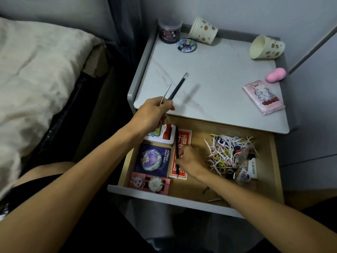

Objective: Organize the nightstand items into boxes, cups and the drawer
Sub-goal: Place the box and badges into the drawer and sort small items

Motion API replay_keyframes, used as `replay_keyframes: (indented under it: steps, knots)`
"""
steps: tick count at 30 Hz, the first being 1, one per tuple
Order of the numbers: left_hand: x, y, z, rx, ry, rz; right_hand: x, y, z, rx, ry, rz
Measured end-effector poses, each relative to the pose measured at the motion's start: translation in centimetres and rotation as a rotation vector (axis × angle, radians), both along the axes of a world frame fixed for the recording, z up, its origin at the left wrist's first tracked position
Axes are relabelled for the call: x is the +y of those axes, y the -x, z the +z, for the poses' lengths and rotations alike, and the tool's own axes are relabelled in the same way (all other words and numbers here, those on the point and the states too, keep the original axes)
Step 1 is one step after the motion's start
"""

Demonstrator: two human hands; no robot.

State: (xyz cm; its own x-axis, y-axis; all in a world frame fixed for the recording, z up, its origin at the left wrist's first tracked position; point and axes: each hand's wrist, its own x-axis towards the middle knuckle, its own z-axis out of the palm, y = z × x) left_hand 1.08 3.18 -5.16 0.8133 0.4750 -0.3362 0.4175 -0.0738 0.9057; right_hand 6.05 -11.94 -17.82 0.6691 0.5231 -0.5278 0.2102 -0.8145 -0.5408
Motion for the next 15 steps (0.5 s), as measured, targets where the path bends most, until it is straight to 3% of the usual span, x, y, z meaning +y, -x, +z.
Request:
replay_keyframes:
  steps: [15]
  knots:
    - [-0.29,-0.17,-0.15,0.057,-0.007,-0.019,1.11,-0.18,-0.17,0.143,-0.135,-0.084]
